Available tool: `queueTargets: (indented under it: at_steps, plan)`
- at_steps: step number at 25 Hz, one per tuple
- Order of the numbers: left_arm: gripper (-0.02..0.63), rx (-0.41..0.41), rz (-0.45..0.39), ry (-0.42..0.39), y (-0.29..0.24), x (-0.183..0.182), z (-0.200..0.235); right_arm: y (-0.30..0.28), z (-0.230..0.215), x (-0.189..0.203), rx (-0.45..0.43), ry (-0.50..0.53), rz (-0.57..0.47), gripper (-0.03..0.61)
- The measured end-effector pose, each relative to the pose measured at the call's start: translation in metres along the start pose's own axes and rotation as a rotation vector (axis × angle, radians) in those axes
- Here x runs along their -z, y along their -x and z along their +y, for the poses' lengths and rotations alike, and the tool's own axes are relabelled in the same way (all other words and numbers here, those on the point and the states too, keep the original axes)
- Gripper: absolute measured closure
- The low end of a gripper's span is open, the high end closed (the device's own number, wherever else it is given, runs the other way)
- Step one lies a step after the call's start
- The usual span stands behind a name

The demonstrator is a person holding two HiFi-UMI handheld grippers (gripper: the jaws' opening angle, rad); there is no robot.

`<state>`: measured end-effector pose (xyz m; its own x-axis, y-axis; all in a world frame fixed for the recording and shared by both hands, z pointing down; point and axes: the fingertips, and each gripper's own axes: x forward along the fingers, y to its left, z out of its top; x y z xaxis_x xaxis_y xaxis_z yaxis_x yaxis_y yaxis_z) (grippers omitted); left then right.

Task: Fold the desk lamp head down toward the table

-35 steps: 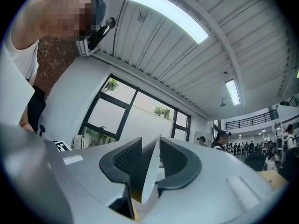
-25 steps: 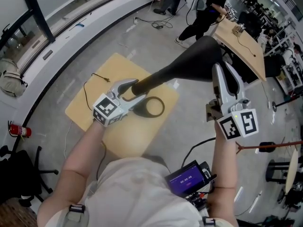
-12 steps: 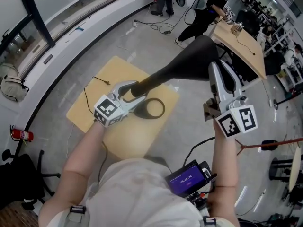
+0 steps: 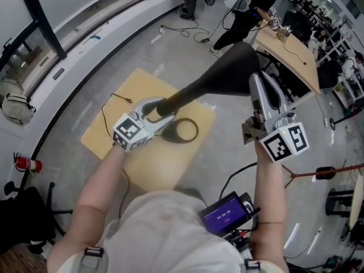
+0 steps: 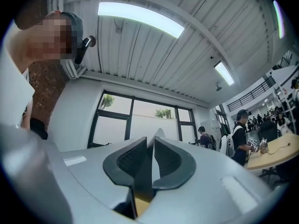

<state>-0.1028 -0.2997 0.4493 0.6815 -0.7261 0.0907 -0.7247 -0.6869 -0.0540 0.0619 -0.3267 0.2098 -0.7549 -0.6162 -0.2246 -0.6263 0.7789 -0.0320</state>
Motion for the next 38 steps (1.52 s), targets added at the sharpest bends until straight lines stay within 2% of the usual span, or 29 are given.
queueTargets:
  at_steps: [13, 38]
  plan:
    - [0.383, 0.004, 0.001, -0.069, 0.009, -0.01, 0.001, 0.011, -0.022, 0.013, 0.035, -0.093, -0.028, 0.514]
    - [0.387, 0.021, 0.001, -0.119, 0.017, -0.023, 0.003, 0.024, -0.052, 0.042, 0.084, -0.106, -0.008, 0.497]
